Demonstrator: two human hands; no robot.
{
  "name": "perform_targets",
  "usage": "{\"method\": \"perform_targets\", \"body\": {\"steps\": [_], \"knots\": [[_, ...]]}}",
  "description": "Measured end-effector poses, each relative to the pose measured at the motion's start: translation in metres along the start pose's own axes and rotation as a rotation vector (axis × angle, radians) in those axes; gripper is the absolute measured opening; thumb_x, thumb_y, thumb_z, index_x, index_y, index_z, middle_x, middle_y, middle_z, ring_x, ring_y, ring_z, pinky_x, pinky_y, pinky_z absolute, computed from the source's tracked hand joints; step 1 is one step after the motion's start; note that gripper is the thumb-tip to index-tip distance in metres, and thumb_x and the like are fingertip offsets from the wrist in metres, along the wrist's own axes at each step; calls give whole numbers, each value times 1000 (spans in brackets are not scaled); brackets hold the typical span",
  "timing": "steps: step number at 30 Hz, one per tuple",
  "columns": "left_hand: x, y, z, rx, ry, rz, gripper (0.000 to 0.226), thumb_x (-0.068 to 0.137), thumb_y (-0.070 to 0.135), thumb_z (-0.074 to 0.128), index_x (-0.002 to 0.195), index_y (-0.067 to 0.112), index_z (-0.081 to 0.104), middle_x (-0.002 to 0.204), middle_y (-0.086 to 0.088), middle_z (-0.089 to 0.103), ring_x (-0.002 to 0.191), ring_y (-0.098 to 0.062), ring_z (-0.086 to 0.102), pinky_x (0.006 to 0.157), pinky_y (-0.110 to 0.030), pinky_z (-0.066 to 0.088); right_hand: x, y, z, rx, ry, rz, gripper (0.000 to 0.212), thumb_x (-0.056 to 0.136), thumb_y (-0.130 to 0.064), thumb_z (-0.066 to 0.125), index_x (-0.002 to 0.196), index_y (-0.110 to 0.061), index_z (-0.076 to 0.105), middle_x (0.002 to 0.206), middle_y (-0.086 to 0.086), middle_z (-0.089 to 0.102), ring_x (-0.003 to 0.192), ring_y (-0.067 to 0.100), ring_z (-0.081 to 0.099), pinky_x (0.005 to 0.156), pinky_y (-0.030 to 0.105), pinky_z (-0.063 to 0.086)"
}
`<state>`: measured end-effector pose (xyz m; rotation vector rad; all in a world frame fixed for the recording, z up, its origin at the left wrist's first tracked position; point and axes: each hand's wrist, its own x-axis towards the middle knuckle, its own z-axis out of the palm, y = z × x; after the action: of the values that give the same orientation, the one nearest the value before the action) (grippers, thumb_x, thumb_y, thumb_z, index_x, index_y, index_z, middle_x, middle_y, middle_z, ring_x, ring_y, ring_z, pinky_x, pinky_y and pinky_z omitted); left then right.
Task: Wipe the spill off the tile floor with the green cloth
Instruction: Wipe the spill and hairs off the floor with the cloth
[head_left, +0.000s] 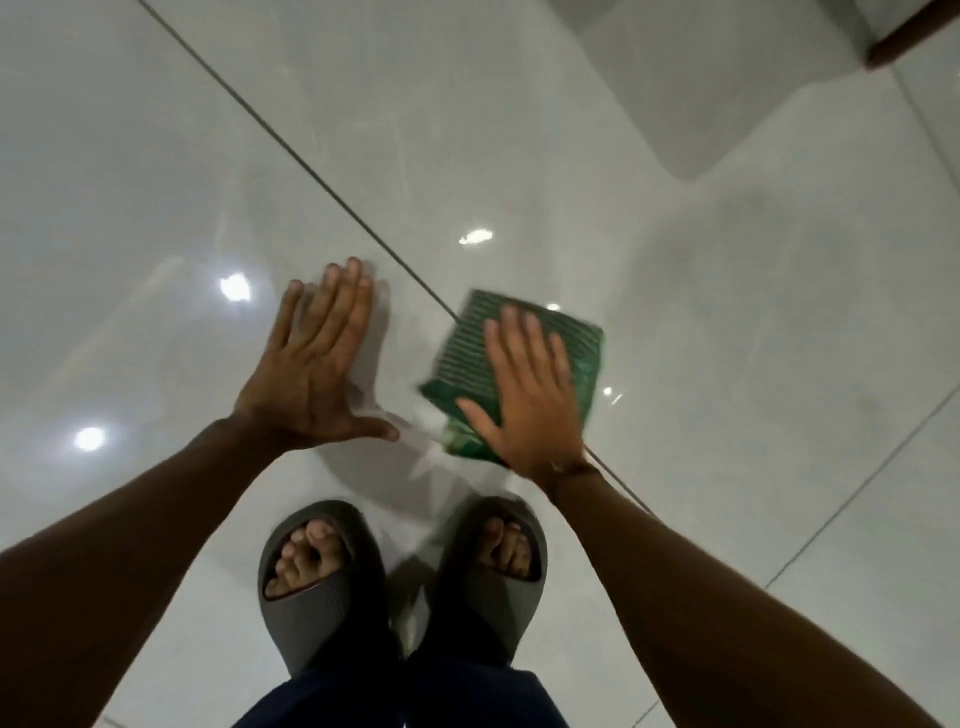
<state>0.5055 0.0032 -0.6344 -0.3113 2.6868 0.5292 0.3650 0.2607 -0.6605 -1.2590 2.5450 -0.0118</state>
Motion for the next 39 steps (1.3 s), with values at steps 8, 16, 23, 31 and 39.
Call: {"method": "perform_targets", "body": {"steps": [8, 16, 23, 31, 39], "knots": [[68, 92, 9, 47, -4, 154, 156, 65, 108, 41, 172, 4, -2, 182, -16, -6, 170, -31, -4, 136, -59, 5, 77, 70, -29, 122, 239, 822, 90, 106, -71, 24, 173, -11, 19, 182, 19, 13, 169, 43, 17, 136, 65, 17], [72, 102, -8, 135, -133, 259, 169, 50, 99, 69, 172, 3, 2, 182, -18, -6, 169, -34, -3, 136, -58, 9, -134, 75, 14, 58, -29, 187, 88, 106, -72, 36, 175, -23, 14, 185, 8, 6, 172, 36, 6, 136, 63, 17], [81, 81, -35, 196, -23, 169, 182, 38, 103, 69, 172, 5, -5, 181, -17, -11, 169, -36, -7, 135, -58, 0, 39, 136, -48, 192, 267, 1047, 89, 102, -64, 22, 174, -12, 18, 182, 19, 15, 169, 45, 15, 135, 64, 16], [65, 105, -12, 155, -120, 106, 178, 42, 94, 79, 171, 0, -1, 181, -21, -9, 169, -38, -6, 135, -61, 9, -119, 82, 22, 18, 7, 85, 86, 107, -73, 36, 175, -26, 12, 184, 8, 12, 172, 36, 8, 134, 64, 21], [47, 102, 1, 79, -36, 107, 153, 64, 83, 79, 172, 4, 6, 182, -16, -3, 170, -33, 0, 136, -56, 14, 38, 119, -28, 235, 242, 1154, 85, 106, -66, 17, 175, -16, 16, 183, 16, 11, 170, 41, 10, 136, 64, 13]]}}
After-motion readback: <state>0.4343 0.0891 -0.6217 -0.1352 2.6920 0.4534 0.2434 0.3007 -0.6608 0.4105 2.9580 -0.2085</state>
